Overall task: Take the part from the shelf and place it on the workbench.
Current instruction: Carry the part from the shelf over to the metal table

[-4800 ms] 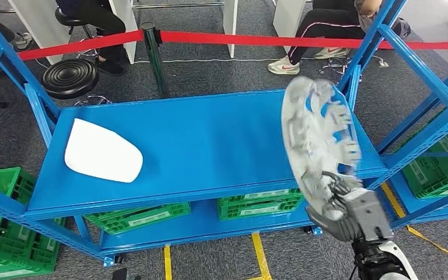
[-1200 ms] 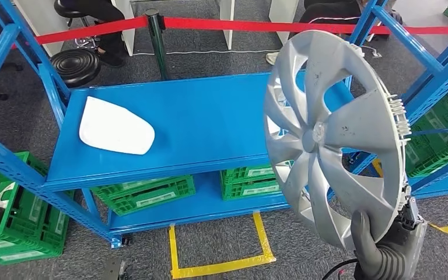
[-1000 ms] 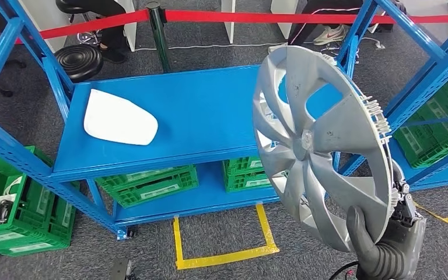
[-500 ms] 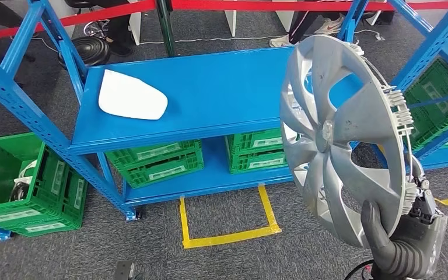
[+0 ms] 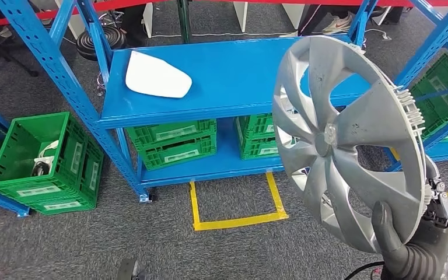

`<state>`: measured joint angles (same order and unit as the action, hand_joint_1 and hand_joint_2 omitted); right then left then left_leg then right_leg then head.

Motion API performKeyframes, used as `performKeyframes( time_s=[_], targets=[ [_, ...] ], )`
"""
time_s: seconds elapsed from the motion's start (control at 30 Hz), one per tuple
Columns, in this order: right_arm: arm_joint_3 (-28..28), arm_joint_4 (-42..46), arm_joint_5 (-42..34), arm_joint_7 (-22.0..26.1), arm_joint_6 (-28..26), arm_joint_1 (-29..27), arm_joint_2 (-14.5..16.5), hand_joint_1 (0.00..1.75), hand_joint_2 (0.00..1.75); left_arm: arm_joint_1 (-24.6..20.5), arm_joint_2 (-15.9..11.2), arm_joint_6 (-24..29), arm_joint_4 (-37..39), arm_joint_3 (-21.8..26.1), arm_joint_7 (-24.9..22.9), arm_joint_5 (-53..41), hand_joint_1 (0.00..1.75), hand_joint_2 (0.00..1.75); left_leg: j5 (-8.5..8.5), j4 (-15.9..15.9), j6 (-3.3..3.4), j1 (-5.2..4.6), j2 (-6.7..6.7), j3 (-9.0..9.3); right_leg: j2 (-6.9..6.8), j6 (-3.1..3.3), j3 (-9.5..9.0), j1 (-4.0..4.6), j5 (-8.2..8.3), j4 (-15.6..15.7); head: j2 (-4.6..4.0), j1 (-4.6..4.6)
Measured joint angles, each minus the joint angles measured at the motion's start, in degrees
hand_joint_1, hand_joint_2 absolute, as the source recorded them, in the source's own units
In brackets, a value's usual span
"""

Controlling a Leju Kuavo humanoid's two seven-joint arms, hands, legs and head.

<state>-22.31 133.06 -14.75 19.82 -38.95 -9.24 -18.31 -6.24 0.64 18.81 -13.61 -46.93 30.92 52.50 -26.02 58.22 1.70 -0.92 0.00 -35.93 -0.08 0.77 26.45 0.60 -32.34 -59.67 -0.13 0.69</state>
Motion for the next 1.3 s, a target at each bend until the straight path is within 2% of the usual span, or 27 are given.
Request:
performKeyframes(
  time_s=[0.03, 0.07, 0.1, 0.13, 0.17, 0.2, 0.27, 0.3, 0.33, 0.37, 0.4, 0.43, 0.47, 0.5, 0.53, 0.57, 0.63, 0.67, 0.7, 0.77, 0.8, 0.83, 0.9, 1.1, 1.2, 1.27, 1.3],
  targets=[
    [0.2, 0.1, -0.2, 0.0, 0.0, 0.2, -0.2, 1.75, 1.75, 0.0, 0.2, 0.1, 0.0, -0.1, 0.1, -0.1, 0.00, 1.75, 0.59, 0.0, -0.19, 0.00, 0.09, -0.33, 0.05, 0.39, -1.85, 0.39, -0.43, 3.1, 0.00, -0.04],
    [0.4, 0.3, -0.4, 0.0, 0.0, 0.4, -0.3, 1.75, 1.75, 0.0, 0.3, 0.3, 0.0, -0.2, 0.1, -0.3, 0.00, 1.75, 1.22, -0.1, -0.48, 0.02, 0.21, -0.65, 0.03, 0.53, -2.62, 0.66, -0.67, 4.9, 0.00, -0.11],
    [0.7, 0.5, -0.6, 0.0, 0.0, 0.6, -0.4, 1.75, 1.75, 0.0, 0.4, 0.4, 0.0, -0.4, 0.1, -0.4, 0.00, 1.75, 1.71, -0.1, -0.76, 0.13, 0.32, -0.97, -0.01, 0.55, -2.41, 0.65, -0.32, 5.6, -0.01, -0.18],
    [0.9, 0.6, -0.7, 0.0, 0.0, 0.6, -0.5, 1.75, 1.75, 0.1, 0.4, 0.5, 0.0, -0.5, 0.1, -0.4, 0.00, 1.75, 1.49, 0.0, -1.06, 0.26, 0.34, -1.33, -0.17, 0.60, -1.94, 0.66, 0.38, 5.9, -0.01, -0.24],
    [1.1, 0.6, -0.8, 0.0, 0.0, 0.7, -0.5, 1.75, 1.75, 0.1, 0.4, 0.6, 0.0, -0.6, 0.1, -0.4, 0.00, 1.75, 0.21, 0.7, -1.36, 0.34, 0.28, -1.80, -0.31, 0.77, -1.40, 0.59, 1.14, 6.1, -0.01, -0.27],
    [1.2, 0.7, -0.8, 0.0, 0.0, 0.7, -0.6, 1.75, 1.75, 0.1, 0.4, 0.8, 0.0, -0.6, 0.1, -0.4, 0.00, 1.75, -2.16, 2.4, -1.62, 0.40, 0.15, -2.40, -0.46, 0.95, -0.71, 0.47, 1.96, 6.4, -0.01, -0.25],
    [1.4, 0.8, -0.8, -0.1, 0.0, 0.7, -0.6, 1.75, 1.75, 0.1, 0.5, 1.8, 0.0, -0.8, 0.2, -0.7, 0.00, 1.75, -8.18, 8.5, -2.12, 0.66, -0.09, -3.81, -0.57, 1.19, 1.04, 0.48, 3.36, 6.2, -0.01, -0.13],
    [1.4, 0.9, -0.8, -0.1, 0.1, 0.7, -0.6, 1.75, 1.75, 0.1, 0.5, 2.7, 0.1, -0.9, 0.3, -1.0, 0.00, 1.75, -9.96, 11.9, -2.36, 0.81, -0.13, -4.28, -0.62, 1.15, 2.06, 0.49, 4.08, 6.1, -0.01, -0.07],
    [1.5, 1.0, -0.7, -0.1, 0.1, 0.7, -0.6, 1.75, 1.75, 0.1, 0.5, 3.7, 0.1, -1.0, 0.5, -1.4, 0.00, 1.75, -10.20, 14.4, -2.59, 0.97, -0.14, -4.29, -0.67, 1.04, 3.22, 0.48, 4.81, 5.8, -0.01, -0.06],
    [1.6, 1.1, -0.6, -0.2, 0.1, 0.7, -0.6, 1.75, 1.75, 0.1, 0.4, 4.9, 0.1, -1.1, 0.8, -1.7, 0.00, 1.75, -9.07, 15.5, -2.80, 1.14, -0.12, -3.61, -0.71, 0.87, 4.48, 0.41, 5.49, 5.4, 0.00, -0.04],
    [1.7, 1.2, -0.6, -0.4, 0.1, 0.8, -0.6, 1.75, 1.75, 0.1, 0.4, 6.1, 0.1, -1.3, 1.1, -2.1, 0.00, 1.75, -7.22, 14.7, -2.99, 1.29, -0.08, -2.07, -0.73, 0.64, 5.80, 0.30, 6.05, 4.9, 0.00, -0.03],
    [1.7, 1.4, -0.6, -0.6, 0.1, 0.9, -0.6, 1.75, 1.75, 0.0, 0.5, 7.3, 0.1, -1.5, 1.4, -2.4, 0.00, 1.75, -5.73, 12.3, -3.18, 1.47, -0.01, 0.45, -0.74, 0.35, 7.10, 0.15, 6.50, 4.1, 0.00, -0.01],
    [1.8, 1.5, -0.6, -0.8, 0.1, 1.0, -0.6, 1.75, 1.75, -0.2, 0.5, 8.3, 0.0, -1.7, 1.7, -2.7, 0.00, 1.75, -5.43, 8.7, -3.37, 1.62, 0.04, 3.62, -0.73, 0.08, 8.27, 0.08, 6.79, 3.3, 0.00, 0.08],
    [1.8, 1.7, -0.6, -1.0, 0.0, 1.1, -0.6, 1.75, 1.75, -0.4, 0.6, 9.2, 0.0, -1.9, 2.0, -2.9, 0.00, 1.75, -6.18, 4.8, -3.29, 1.64, 0.03, 6.52, -0.77, -0.22, 9.23, 0.04, 7.04, 2.4, 0.00, 0.16],
    [1.9, 1.9, -0.5, -1.1, 0.0, 1.2, -0.6, 1.75, 1.75, -0.7, 0.7, 10.1, 0.0, -2.0, 2.2, -3.1, 0.00, 1.75, -7.32, 1.8, -3.05, 1.62, -0.04, 8.55, -0.81, -0.56, 9.93, 0.02, 7.32, 1.6, 0.00, 0.25],
    [2.0, 2.1, -0.5, -1.2, 0.0, 1.4, -0.6, 1.75, 1.75, -0.9, 0.8, 10.9, 0.0, -2.1, 2.3, -3.3, 0.00, 1.75, -8.27, 0.0, -2.64, 1.49, -0.13, 9.52, -0.86, -0.86, 10.37, 0.01, 7.68, 1.2, 0.00, 0.29],
    [2.1, 2.4, -0.5, -1.2, 0.0, 1.6, -0.6, 1.75, 1.75, -1.0, 0.9, 12.9, 0.0, -2.4, 2.5, -3.7, 0.00, 1.75, -8.10, -0.7, -1.42, 1.40, -0.19, 9.07, -0.80, -1.54, 10.85, -0.19, 8.22, 1.0, -0.01, 0.26],
    [2.2, 2.5, -0.5, -1.2, 0.0, 1.7, -0.6, 1.75, 1.75, -1.1, 1.0, 13.9, 0.0, -2.7, 2.6, -3.9, 0.00, 1.75, -7.54, -0.7, -0.84, 1.42, -0.14, 8.61, -0.67, -1.90, 11.20, -0.33, 7.30, 0.4, -0.01, 0.15],
    [2.2, 2.5, -0.5, -1.2, 0.0, 1.8, -0.6, 1.75, 1.75, -1.2, 1.1, 15.0, 0.0, -2.8, 2.8, -4.0, 0.00, 1.75, -6.90, -0.8, -0.34, 1.49, -0.08, 8.02, -0.53, -2.29, 11.71, -0.45, 5.35, -1.0, -0.01, 0.04],
    [2.2, 2.6, -0.5, -1.2, -0.1, 2.0, -0.6, 1.75, 1.75, -1.7, 1.2, 17.0, 0.0, -3.1, 3.1, -4.3, 0.00, 1.75, -5.60, -0.7, 0.15, 1.46, -0.06, 6.66, -0.36, -2.99, 13.00, -0.70, -0.42, -7.1, -0.01, -0.28],
    [2.2, 2.6, -0.5, -1.2, -0.2, 2.2, -0.6, 1.75, 1.75, -1.8, 1.2, 18.0, 0.0, -3.2, 3.3, -4.4, 0.00, 1.75, -4.95, -0.7, 0.20, 1.43, -0.07, 5.92, -0.34, -3.17, 13.41, -0.81, -2.50, -10.6, -0.01, -0.36],
    [2.2, 2.6, -0.5, -1.2, -0.2, 2.4, -0.6, 1.75, 1.75, -2.0, 1.2, 18.9, 0.0, -3.3, 3.5, -4.6, 0.00, 1.75, -4.35, -0.7, 0.18, 1.38, -0.08, 5.20, -0.33, -3.25, 13.49, -0.90, -3.50, -13.3, -0.01, -0.43],
    [2.2, 2.6, -0.5, -1.2, -0.3, 2.5, -0.6, 1.75, 1.75, -2.1, 1.2, 20.0, 0.0, -3.4, 3.8, -4.8, 0.00, 1.75, -3.62, -0.6, 0.11, 1.32, -0.08, 4.24, -0.30, -3.25, 13.12, -1.01, -3.41, -15.6, 0.00, -0.48],
    [2.2, 2.6, -0.5, -1.2, -0.3, 2.6, -0.6, 1.75, 1.75, -2.1, 1.2, 20.3, 0.0, -3.4, 4.0, -4.9, 0.00, 1.75, -3.40, -0.6, 0.07, 1.31, -0.07, 3.92, -0.30, -3.22, 12.68, -1.03, -2.86, -15.4, 0.00, -0.48],
    [2.2, 2.6, -0.5, -1.2, -0.3, 2.6, -0.6, 1.75, 1.75, -2.2, 1.2, 20.6, 0.0, -3.4, 4.3, -5.1, 0.00, 1.75, -3.11, -0.6, 0.02, 1.30, -0.07, 3.54, -0.30, -3.15, 11.79, -1.04, -1.99, -14.7, 0.00, -0.48],
    [2.2, 2.6, -0.6, -1.2, -0.4, 2.7, -0.6, 1.75, 1.75, -2.4, 1.2, 20.8, 0.1, -3.4, 4.9, -5.4, 0.00, 1.75, -2.64, -0.6, -0.09, 1.27, -0.09, 2.97, -0.30, -2.97, 9.57, -1.04, -0.47, -11.8, 0.00, -0.49],
    [2.2, 2.6, -0.7, -1.2, -0.4, 2.9, -0.6, 1.75, 1.75, -2.7, 1.3, 21.0, 0.3, -3.4, 5.5, -5.6, 0.00, 1.75, -2.22, -0.6, -0.23, 1.25, -0.13, 2.58, -0.20, -2.70, 6.82, -1.02, 0.30, -7.9, 0.00, -0.51]
  ],
)
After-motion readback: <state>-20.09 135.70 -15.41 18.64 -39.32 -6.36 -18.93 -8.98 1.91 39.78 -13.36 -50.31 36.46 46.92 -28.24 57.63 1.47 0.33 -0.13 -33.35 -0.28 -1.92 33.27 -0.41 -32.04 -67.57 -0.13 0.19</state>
